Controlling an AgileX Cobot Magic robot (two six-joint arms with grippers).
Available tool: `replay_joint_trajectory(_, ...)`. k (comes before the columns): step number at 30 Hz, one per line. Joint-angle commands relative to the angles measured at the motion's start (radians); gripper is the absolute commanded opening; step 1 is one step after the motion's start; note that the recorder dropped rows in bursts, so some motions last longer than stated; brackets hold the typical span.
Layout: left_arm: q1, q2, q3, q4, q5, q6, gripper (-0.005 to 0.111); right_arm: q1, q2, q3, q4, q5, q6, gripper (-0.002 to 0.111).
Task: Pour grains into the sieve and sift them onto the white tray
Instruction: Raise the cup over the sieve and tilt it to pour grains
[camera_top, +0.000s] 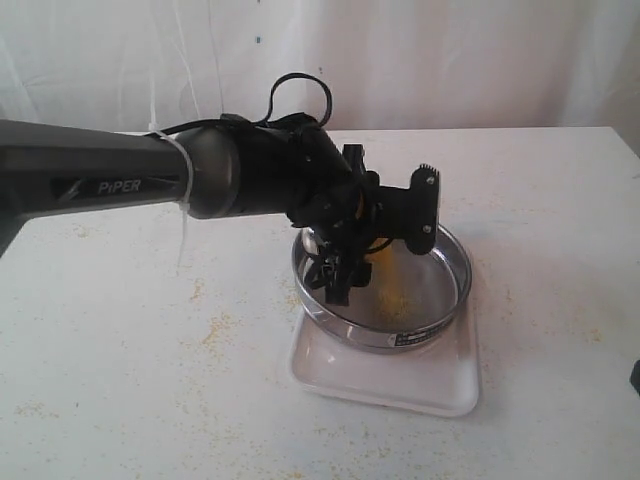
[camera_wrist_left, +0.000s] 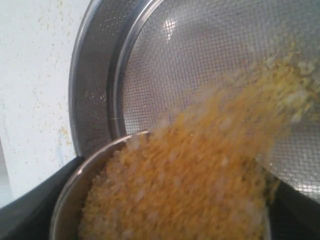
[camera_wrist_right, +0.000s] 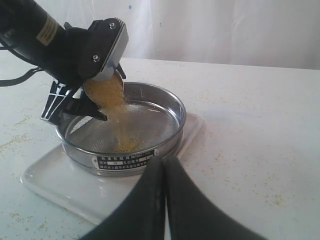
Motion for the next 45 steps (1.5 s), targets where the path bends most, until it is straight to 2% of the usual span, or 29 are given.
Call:
replay_joint_trajectory(1, -0.007, -0.001, -0.014, 0.110, 0.012, -0.027, 0.000, -0.004, -0.006, 0.007, -0.002, -0.007, 0.002, 0.000)
replay_joint_trajectory(17, -0.028, 0.040, -0.014, 0.347, 0.041, -0.027, 0.000, -0.004, -0.006, 0.007, -0.002, -0.007, 0.002, 0.000)
replay_joint_trajectory(22, -0.045, 0.040, -0.014, 0.535, 0.073, -0.027, 0.000, -0.004, -0.006, 0.007, -0.002, -0.007, 0.002, 0.000)
replay_joint_trajectory(29, -0.049, 0.040, -0.014, 0.626, 0.079, -0.027, 0.000, -0.004, -0.006, 0.007, -0.002, -0.007, 0.002, 0.000)
replay_joint_trajectory(34, -0.073, 0.044, -0.014, 0.783, 0.085, -0.027, 0.000, -0.004, -0.006, 0.007, -0.002, -0.007, 0.002, 0.000)
replay_joint_trajectory(39, -0.093, 0.059, -0.014, 0.850, 0.122, -0.027, 0.000, -0.004, -0.006, 0.007, -0.002, -0.007, 0.002, 0.000)
replay_joint_trajectory(45, -0.125, 0.069, -0.014, 1.051, 0.216, -0.099, 0.000, -0.004, -0.006, 0.007, -0.002, -0.007, 0.002, 0.000)
